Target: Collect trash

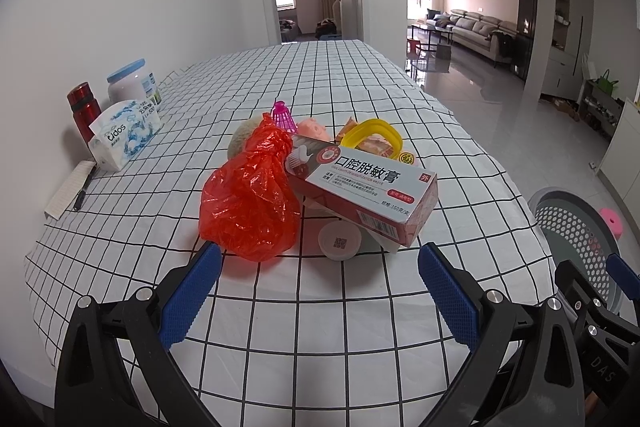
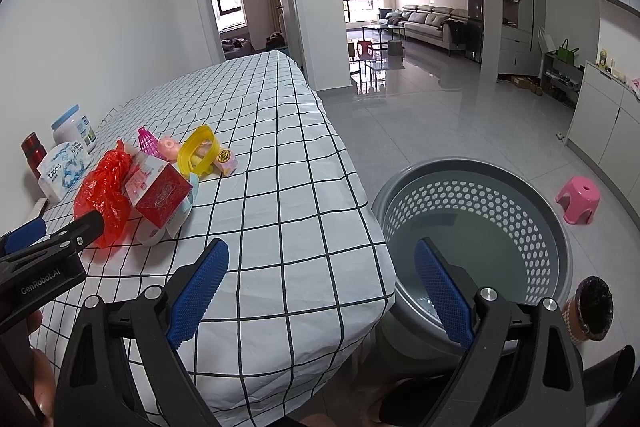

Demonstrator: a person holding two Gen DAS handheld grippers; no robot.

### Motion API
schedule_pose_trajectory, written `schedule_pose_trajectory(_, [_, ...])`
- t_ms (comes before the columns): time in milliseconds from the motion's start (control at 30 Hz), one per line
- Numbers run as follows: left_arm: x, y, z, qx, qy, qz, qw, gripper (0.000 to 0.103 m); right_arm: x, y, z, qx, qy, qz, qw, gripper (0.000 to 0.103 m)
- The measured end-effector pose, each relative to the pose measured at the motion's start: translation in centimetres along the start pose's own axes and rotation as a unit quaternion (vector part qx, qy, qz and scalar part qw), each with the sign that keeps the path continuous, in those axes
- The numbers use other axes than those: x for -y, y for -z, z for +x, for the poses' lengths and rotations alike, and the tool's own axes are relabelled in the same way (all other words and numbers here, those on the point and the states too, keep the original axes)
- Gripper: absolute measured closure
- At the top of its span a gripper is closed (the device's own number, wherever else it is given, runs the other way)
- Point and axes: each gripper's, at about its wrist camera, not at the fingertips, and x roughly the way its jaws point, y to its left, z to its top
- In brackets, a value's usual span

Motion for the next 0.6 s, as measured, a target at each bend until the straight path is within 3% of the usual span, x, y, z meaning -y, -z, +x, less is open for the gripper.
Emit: schedule_pose_trajectory(600, [-0.65, 0.51, 0.55, -0.006, -0.001, -0.004, 1.0000, 0.006, -0.51, 0.20, 0.53, -0.003, -0.007, -0.005, 1.000, 0.013])
